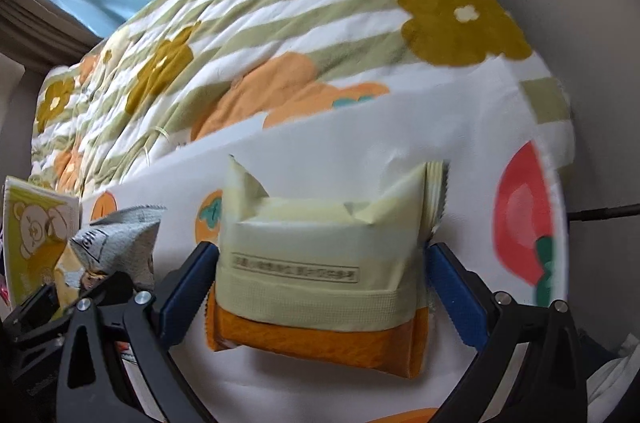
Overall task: Organize snacks
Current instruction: 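Grasp the potato chip bag with left tool while right tool grasps the cream-orange cake bag, then carry the chip bag and cake bag over the box with both tools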
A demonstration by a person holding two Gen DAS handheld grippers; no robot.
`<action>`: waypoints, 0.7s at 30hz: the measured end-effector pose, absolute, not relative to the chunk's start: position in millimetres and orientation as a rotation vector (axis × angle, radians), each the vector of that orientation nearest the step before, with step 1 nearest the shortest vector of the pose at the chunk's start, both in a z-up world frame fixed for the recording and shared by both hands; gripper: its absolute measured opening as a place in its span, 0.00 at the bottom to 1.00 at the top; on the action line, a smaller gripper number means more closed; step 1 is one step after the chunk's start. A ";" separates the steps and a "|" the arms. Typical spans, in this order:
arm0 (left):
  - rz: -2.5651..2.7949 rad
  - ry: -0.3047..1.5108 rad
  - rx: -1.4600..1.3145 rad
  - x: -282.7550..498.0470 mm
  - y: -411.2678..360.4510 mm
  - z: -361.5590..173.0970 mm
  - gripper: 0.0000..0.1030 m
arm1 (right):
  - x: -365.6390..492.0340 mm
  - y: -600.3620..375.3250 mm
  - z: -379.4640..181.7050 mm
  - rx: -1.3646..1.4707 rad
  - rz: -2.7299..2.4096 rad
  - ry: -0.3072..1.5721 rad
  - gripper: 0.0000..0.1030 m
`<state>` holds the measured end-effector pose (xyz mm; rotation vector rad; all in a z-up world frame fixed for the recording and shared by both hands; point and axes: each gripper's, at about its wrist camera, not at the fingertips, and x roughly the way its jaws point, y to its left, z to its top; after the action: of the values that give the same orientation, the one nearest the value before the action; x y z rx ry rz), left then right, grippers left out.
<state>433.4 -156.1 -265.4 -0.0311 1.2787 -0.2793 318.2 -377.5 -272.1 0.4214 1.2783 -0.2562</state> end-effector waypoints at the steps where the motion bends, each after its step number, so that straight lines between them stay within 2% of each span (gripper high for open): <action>1: -0.278 1.277 -0.034 431.8 -155.2 -264.2 0.65 | 316.0 -378.1 -271.7 0.431 -0.258 1.264 0.98; 3: -0.275 1.270 -0.040 429.6 -154.3 -261.7 0.65 | 313.1 -376.2 -270.5 0.432 -0.254 1.251 0.95; 5: -0.272 1.262 -0.044 426.6 -151.7 -258.6 0.65 | 310.9 -372.0 -267.7 0.407 -0.244 1.243 0.84; 8: -0.268 1.248 -0.051 421.5 -147.8 -252.9 0.65 | 306.7 -368.6 -265.2 0.410 -0.220 1.238 0.79; 14: -0.267 1.196 -0.077 409.1 -142.6 -226.8 0.65 | 294.3 -358.8 -243.4 0.375 -0.191 1.201 0.78; 21: -0.264 1.087 -0.115 385.1 -132.6 -168.4 0.65 | 285.9 -336.3 -178.1 0.267 -0.113 1.107 0.77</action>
<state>385.1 -132.6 -168.4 -0.1153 1.0874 -0.2641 285.9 -336.3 -178.1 0.2667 1.1074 -0.1130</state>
